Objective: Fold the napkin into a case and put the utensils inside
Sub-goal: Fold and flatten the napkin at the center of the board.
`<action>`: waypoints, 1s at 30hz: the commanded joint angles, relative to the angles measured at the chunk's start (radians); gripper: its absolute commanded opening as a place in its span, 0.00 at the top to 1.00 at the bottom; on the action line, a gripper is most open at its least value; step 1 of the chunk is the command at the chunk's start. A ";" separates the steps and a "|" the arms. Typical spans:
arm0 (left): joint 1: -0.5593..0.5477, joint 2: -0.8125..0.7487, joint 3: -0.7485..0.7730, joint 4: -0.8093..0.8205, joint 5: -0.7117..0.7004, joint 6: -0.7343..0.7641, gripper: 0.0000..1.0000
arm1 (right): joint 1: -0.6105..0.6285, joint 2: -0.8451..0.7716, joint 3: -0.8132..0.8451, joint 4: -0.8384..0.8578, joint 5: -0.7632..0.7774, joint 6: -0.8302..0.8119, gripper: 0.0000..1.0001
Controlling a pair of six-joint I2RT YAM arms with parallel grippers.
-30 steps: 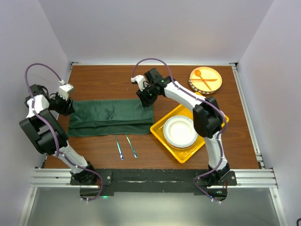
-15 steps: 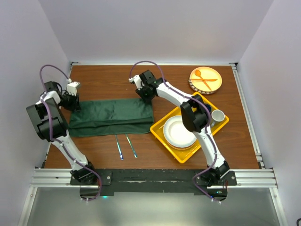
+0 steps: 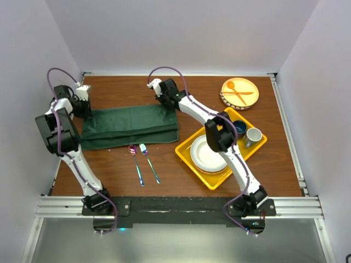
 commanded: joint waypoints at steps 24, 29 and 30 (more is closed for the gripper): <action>-0.004 -0.125 0.028 -0.299 0.112 0.249 0.52 | -0.062 -0.229 -0.119 -0.256 -0.372 0.034 0.48; -0.006 -0.112 0.010 -0.305 0.086 0.266 0.51 | -0.060 -0.202 -0.113 -0.319 -0.408 0.034 0.44; -0.004 -0.112 0.005 -0.308 0.078 0.269 0.51 | -0.062 -0.202 -0.117 -0.329 -0.411 0.037 0.43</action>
